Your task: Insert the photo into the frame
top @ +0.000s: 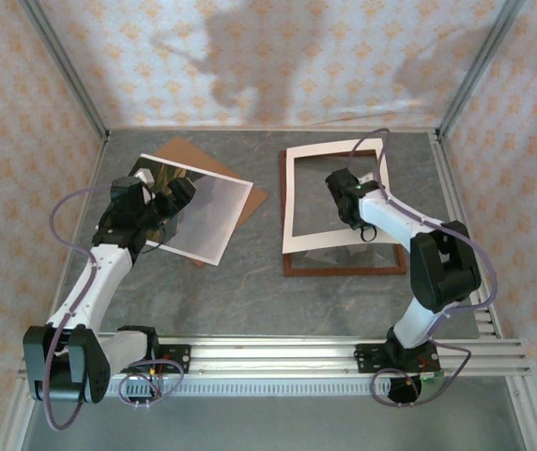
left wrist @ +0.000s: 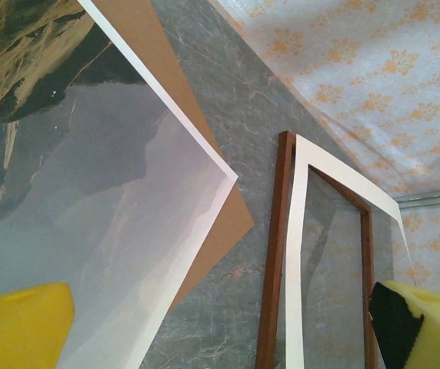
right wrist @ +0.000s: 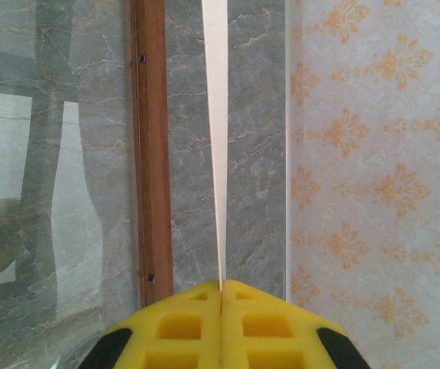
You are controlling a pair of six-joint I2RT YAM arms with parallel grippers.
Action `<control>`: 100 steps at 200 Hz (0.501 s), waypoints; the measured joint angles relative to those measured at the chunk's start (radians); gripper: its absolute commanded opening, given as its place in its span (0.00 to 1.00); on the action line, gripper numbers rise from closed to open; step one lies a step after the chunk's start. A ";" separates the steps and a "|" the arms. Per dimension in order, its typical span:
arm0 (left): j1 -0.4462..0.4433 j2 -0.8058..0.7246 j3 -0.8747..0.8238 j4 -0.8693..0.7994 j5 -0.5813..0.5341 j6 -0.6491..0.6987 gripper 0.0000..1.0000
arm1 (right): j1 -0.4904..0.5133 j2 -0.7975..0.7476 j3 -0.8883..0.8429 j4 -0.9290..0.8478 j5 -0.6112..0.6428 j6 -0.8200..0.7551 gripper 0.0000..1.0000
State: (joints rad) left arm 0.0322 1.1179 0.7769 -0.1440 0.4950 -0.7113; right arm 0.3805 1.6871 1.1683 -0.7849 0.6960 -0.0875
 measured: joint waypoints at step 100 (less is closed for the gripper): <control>-0.024 0.045 0.000 0.024 0.022 -0.023 1.00 | -0.002 0.000 -0.077 0.000 0.023 -0.029 0.05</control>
State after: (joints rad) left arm 0.0082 1.1633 0.7769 -0.1196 0.5171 -0.7338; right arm 0.3786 1.6875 1.0916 -0.7849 0.7189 -0.1165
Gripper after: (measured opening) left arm 0.995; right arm 0.054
